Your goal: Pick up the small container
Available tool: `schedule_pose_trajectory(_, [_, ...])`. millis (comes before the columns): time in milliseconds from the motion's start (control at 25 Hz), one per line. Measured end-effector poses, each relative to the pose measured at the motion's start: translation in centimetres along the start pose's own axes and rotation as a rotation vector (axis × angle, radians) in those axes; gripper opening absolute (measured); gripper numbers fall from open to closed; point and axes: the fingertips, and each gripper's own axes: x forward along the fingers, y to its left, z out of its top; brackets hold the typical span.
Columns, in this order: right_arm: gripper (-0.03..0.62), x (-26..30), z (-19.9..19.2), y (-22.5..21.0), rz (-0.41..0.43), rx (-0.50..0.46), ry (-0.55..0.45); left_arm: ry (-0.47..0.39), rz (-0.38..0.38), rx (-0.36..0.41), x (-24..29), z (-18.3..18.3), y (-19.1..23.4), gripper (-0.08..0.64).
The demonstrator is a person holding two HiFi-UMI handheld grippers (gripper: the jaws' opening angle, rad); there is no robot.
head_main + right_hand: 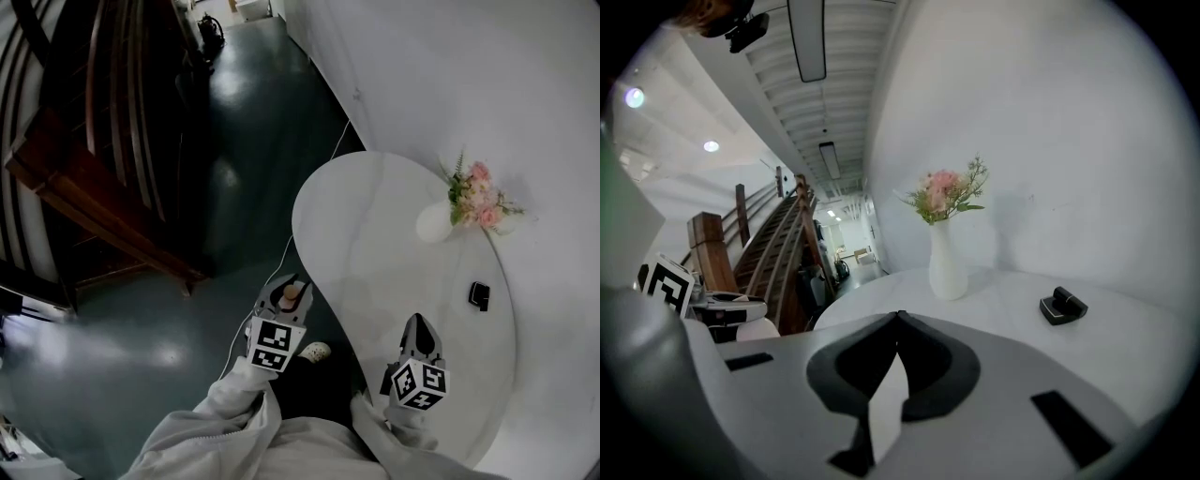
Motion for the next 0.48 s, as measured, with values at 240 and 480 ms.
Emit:
schedule_pose_trajectory(240, [0.049, -0.9, 0.0, -0.7, -0.027, -0.002, -0.005, -0.003, -0.013, -0.007, 0.1, 0.1, -0.6, 0.104])
schedule_pose_trajectory(480, [0.049, -1.7, -0.2, -1.6, -0.056, 0.007, -0.013, -0.016, -0.046, 0.011, 0.5, 0.8, -1.9, 0.104])
